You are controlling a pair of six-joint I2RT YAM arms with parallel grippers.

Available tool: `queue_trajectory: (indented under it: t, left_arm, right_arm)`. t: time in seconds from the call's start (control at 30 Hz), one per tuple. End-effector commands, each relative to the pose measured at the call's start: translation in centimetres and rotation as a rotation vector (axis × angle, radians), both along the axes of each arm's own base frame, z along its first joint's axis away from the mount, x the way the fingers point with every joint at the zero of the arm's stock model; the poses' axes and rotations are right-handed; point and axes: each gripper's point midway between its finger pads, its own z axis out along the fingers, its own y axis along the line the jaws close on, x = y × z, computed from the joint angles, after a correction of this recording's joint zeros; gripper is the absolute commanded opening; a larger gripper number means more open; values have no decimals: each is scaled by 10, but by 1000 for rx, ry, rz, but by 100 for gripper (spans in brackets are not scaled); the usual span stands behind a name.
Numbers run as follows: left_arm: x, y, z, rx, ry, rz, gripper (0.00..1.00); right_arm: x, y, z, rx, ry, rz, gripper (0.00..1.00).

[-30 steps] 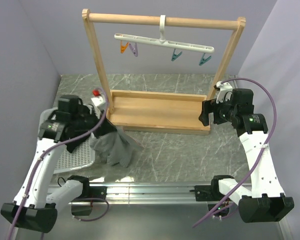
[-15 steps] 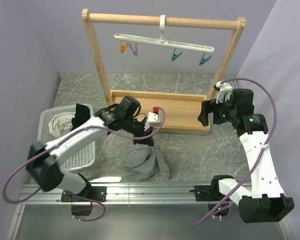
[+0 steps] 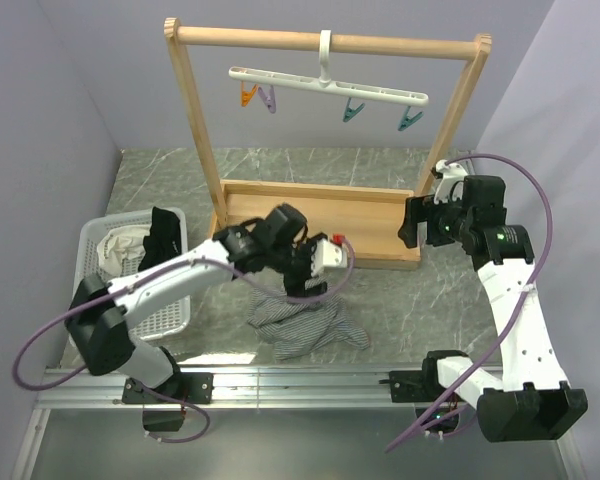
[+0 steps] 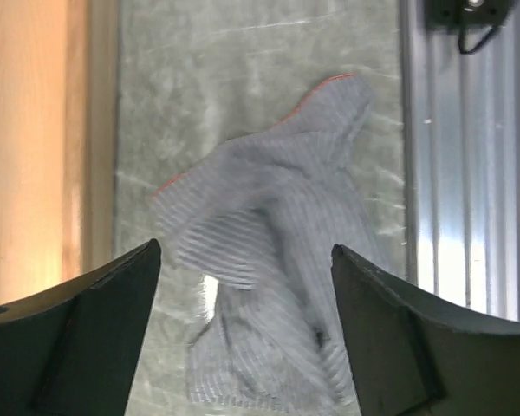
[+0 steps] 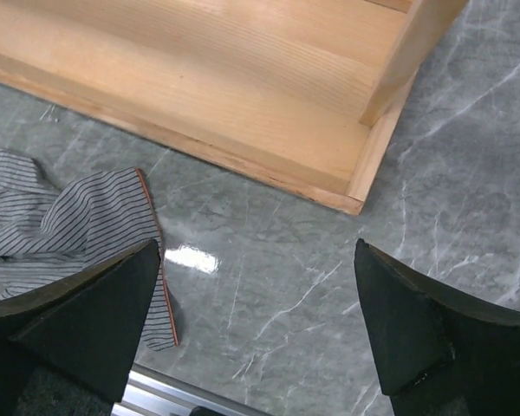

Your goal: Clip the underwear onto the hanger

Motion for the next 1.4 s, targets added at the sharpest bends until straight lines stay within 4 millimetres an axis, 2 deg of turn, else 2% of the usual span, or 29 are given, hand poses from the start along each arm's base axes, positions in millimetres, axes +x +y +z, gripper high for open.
queue_trajectory:
  t: [0.0, 0.07, 0.1, 0.17, 0.2, 0.23, 0.27, 0.3, 0.4, 0.43, 0.5, 0.53, 0.57, 0.6, 0.67, 0.83, 0.87, 1.03, 1.1, 1.13, 1.17, 1.2, 1.23, 1.27, 1.33, 1.37]
  left_arm:
    - [-28, -13, 20, -45, -90, 39, 84]
    - [-46, -24, 11, -33, -76, 44, 82]
    - [-67, -32, 3, -13, -81, 8, 80]
    - [-71, -43, -15, 31, -103, 29, 76]
    - [-83, -54, -16, 28, -107, 2, 74]
    - [-86, -61, -31, 60, -100, 1, 72]
    - [-89, -68, -35, 70, -105, -7, 71]
    - [-96, -80, -31, 58, -113, -22, 70]
    - [-102, -103, -47, 90, -155, -43, 69]
    - [-101, -108, -59, 113, -171, -50, 68]
    - [-100, -118, -61, 123, -202, -48, 63]
    - [-99, -120, -66, 138, -206, -46, 61]
    - [-99, -122, -79, 171, -200, -47, 59]
    - [-97, -125, -79, 181, -206, -44, 58]
    - [-99, -124, -96, 229, -204, -53, 56]
    - [-107, -125, -114, 254, -204, -69, 54]
    - [-108, -123, -124, 279, -201, -72, 53]
    - [-109, -123, -138, 299, -207, -78, 49]
    - [-108, -121, -147, 331, -207, -87, 42]
    - [-109, -119, -151, 346, -204, -89, 31]
    - [-109, -117, -155, 361, -202, -91, 25]
    - [-109, -114, -155, 369, -202, -94, 10]
    - [-108, -111, -153, 372, -201, -91, 4]
    - [-107, -109, -142, 355, -202, -84, 0]
    - [-105, -94, -133, 361, -158, -71, 0]
    - [-100, -88, -112, 328, -134, -54, 0]
  right_arm:
    - [18, -8, 8, 8, -30, -74, 100]
    - [21, -16, 8, 32, -14, -111, 100]
    - [23, -16, 8, 64, 2, -107, 100]
    - [24, -16, 10, 107, 21, -109, 100]
    - [25, -21, 9, 130, 35, -128, 100]
    - [25, -16, 13, 169, 34, -101, 100]
    - [25, -16, 14, 194, 41, -102, 100]
    - [26, -22, 15, 215, 48, -120, 100]
    - [26, -19, 21, 287, 58, -95, 99]
    - [26, -21, 22, 308, 57, -94, 99]
    - [26, -22, 25, 325, 52, -88, 99]
    - [26, -24, 25, 330, 52, -94, 99]
    - [26, -23, 26, 334, 48, -89, 99]
    - [26, -24, 27, 335, 47, -89, 99]
    - [25, -24, 26, 336, 46, -90, 99]
    - [25, -24, 23, 340, 51, -91, 99]
    - [26, -25, 23, 339, 51, -94, 99]
    - [25, -26, 22, 338, 46, -99, 99]
    - [25, -27, 20, 339, 48, -101, 99]
    - [26, -27, 20, 338, 49, -101, 99]
    - [26, -28, 20, 336, 49, -105, 99]
    - [27, -29, 20, 334, 47, -107, 99]
    - [27, -30, 21, 335, 43, -110, 99]
    - [27, -29, 22, 338, 42, -105, 99]
    - [27, -28, 25, 343, 32, -99, 99]
    - [27, -27, 26, 348, 25, -91, 99]
